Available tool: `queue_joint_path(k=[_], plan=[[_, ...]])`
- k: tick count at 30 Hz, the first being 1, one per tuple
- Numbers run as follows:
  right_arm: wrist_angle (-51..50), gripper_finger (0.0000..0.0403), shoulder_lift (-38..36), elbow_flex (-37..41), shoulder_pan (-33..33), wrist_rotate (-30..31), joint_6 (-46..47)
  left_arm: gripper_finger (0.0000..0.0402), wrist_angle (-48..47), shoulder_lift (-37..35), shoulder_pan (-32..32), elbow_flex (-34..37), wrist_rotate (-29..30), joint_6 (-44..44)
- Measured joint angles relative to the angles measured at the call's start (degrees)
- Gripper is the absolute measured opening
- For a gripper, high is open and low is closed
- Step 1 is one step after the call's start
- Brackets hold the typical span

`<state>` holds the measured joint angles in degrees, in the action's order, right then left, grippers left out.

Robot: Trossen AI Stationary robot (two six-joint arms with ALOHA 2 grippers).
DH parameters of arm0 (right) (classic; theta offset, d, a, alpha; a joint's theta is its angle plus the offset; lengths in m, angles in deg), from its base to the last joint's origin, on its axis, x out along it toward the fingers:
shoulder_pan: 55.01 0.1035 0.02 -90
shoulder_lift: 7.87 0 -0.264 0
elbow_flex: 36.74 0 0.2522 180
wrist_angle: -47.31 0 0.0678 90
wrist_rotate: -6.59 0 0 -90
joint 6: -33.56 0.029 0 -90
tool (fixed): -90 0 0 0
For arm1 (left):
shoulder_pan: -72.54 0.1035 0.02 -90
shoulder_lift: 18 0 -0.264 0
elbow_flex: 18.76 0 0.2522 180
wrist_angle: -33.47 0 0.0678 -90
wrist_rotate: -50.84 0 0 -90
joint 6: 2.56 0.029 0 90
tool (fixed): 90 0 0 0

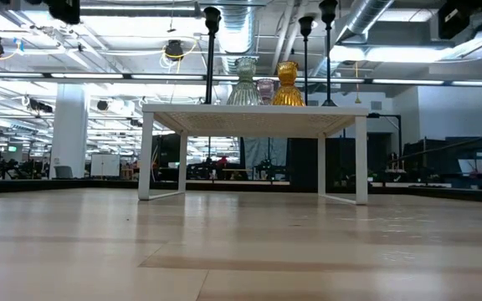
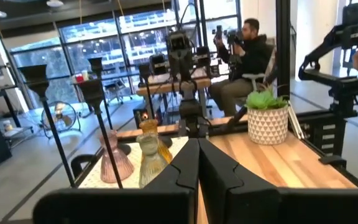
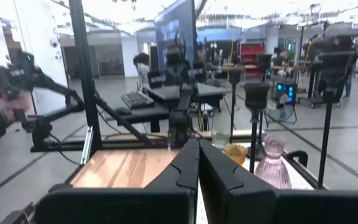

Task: Pick & Place candle stick holders
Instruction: Return to Home Position

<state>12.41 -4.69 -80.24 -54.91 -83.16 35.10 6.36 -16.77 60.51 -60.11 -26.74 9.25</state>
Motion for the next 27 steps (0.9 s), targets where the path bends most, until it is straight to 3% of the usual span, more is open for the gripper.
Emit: queue_joint_path(k=[13, 18, 27], plan=[[-5.8, 0.0000, -2.6, 0.6, 0.0, 0.4, 1.5, 0.0006, -2.0, -1.2, 0.0, 2.1, 1.7, -0.6], [-2.0, 0.0000, -2.9, 5.7, 0.0, 0.4, 1.2, 0.0007, -2.2, -1.2, 0.0, 2.9, -4.1, -1.2], [14.7, 0.0000, -2.9, 18.1, 0.0, 1.1, 3.0, 0.0007, 0.1, -1.2, 0.0, 11.7, -5.0, -4.5]])
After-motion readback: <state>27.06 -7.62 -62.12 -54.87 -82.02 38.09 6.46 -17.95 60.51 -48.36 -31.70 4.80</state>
